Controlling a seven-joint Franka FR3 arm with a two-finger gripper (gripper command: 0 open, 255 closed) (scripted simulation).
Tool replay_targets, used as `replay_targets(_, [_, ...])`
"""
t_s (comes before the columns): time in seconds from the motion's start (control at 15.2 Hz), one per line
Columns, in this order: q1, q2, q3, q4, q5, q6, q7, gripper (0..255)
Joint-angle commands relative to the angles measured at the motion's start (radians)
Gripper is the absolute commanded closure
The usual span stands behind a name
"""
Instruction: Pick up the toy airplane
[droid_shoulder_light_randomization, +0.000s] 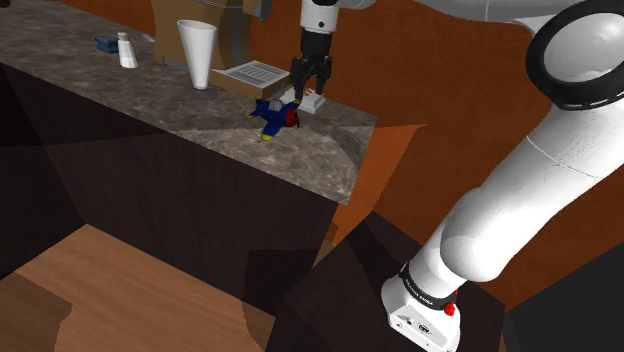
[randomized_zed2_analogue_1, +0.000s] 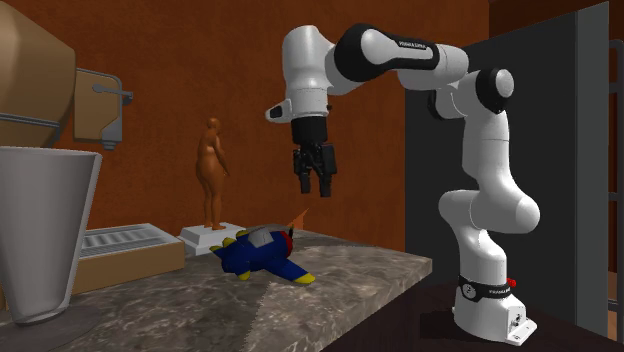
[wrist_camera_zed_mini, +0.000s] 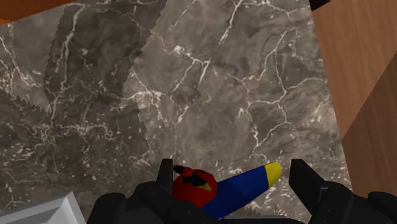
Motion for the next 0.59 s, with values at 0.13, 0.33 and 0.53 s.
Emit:
replay_targets(0.13, [-0.005, 0.191, -0.005, 0.195, 0.029, -0.035, -0.012, 0])
replay_targets(0.33, [-0.013, 0.341, -0.006, 0.370, 0.052, -0.082, -0.020, 0])
replay_targets(0.53, [-0.025, 0.510, -0.004, 0.587, 0.074, -0.153, -0.024, 0])
